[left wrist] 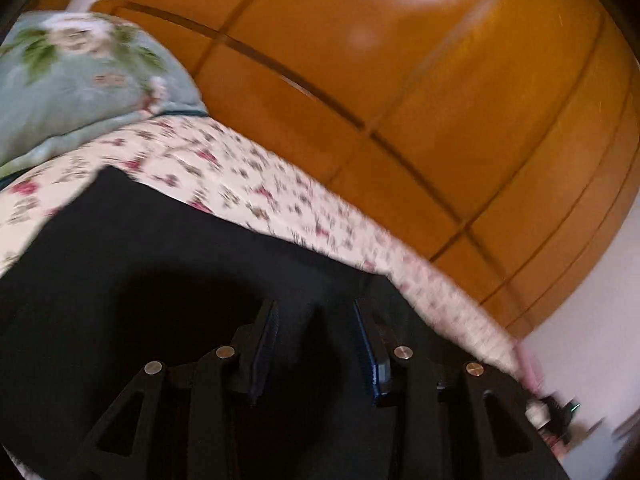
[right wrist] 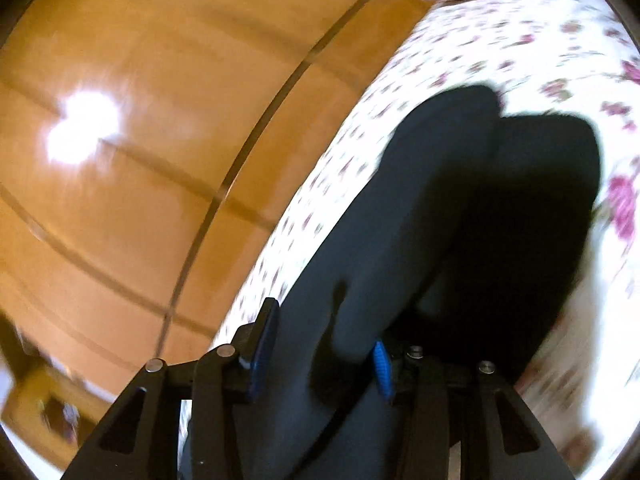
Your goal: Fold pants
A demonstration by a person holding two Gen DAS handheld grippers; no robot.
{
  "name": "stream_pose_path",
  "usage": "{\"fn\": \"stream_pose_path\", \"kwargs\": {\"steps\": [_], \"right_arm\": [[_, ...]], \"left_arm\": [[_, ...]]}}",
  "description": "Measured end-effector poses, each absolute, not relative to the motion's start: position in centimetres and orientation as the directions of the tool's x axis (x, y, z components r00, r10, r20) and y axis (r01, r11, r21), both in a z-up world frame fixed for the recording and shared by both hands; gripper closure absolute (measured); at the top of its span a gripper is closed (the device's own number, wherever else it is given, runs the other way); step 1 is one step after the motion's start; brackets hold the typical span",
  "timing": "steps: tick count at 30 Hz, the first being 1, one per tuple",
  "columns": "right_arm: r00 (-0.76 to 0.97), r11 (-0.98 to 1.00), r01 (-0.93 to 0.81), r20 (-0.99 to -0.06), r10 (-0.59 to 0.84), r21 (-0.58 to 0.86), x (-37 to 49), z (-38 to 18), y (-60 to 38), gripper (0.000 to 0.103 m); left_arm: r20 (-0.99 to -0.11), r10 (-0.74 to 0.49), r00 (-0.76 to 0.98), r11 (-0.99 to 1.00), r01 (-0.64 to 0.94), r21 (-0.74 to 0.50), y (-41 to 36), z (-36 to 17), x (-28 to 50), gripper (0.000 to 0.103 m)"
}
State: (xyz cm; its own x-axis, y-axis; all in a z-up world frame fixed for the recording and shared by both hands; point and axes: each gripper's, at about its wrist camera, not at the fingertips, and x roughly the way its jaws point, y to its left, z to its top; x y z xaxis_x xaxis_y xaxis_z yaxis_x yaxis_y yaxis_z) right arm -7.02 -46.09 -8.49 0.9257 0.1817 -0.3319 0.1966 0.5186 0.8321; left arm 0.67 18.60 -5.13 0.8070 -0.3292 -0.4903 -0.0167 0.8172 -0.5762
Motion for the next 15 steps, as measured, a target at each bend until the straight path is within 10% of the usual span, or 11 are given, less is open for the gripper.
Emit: {"fn": "stream_pose_path", "kwargs": {"steps": [7, 15], "right_arm": [[0.956, 0.368, 0.230, -0.281, 0.090, 0.901, -7.1, -9.9, -50.9, 0.090], [0.953, 0.476, 0.264, -0.304, 0.008, 0.839, -10.5, -5.6, -48.4, 0.095]], "left_arm": [[-0.533, -0.284, 0.797, 0.856, -0.040, -0.516, 17.4, -7.8, 2.2, 0.066], [-0.501, -0.318, 0.805, 0.838, -0.008, -0.545, 18.0, -8.1, 2.2, 0.066]]}}
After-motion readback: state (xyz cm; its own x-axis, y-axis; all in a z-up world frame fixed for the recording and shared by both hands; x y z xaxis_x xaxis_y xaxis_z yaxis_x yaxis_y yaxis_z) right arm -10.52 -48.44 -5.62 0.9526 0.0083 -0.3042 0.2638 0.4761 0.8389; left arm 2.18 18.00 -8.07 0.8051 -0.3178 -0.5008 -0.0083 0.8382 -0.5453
